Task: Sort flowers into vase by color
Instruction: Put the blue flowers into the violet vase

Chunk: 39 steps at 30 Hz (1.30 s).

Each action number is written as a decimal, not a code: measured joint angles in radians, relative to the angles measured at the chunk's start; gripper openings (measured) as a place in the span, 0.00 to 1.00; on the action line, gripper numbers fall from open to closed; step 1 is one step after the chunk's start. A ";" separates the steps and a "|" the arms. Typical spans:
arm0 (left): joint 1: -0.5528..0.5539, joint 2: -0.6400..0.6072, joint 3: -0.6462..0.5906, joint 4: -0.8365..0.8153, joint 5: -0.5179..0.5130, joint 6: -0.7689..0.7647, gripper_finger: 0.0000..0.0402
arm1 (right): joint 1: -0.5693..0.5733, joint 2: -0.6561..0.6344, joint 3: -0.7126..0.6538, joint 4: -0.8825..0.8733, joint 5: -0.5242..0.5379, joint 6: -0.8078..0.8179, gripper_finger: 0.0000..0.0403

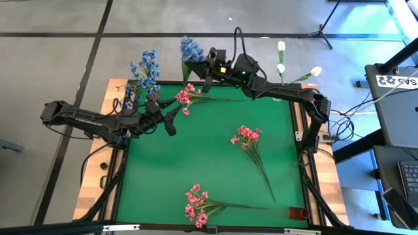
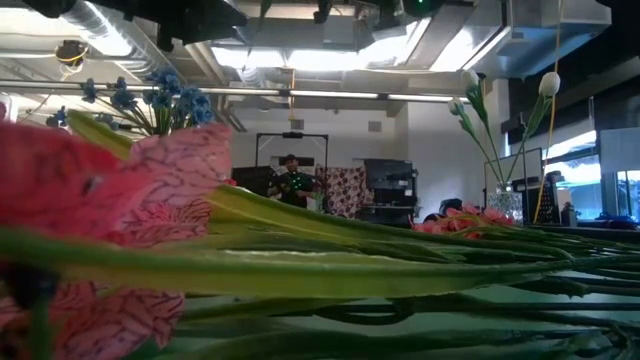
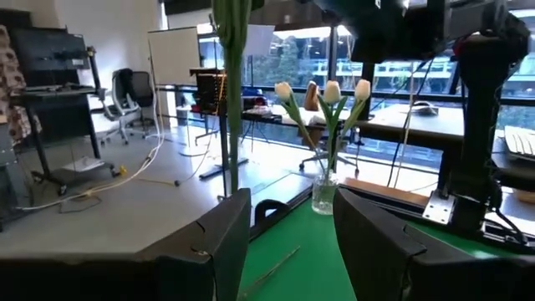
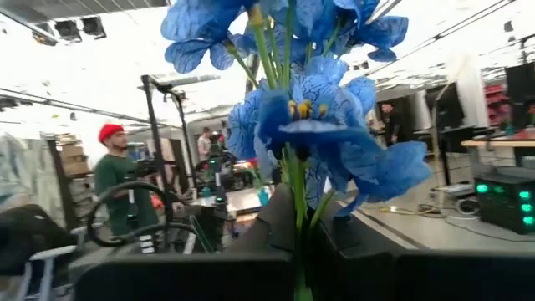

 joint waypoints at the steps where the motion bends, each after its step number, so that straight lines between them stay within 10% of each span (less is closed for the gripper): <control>1: 0.004 0.001 0.001 -0.002 0.000 0.000 0.42 | 0.000 0.000 0.001 0.000 -0.007 0.007 0.01; 39: 0.038 0.202 0.303 0.034 -0.094 0.098 0.42 | 0.112 0.000 0.002 -0.177 0.070 -0.324 0.01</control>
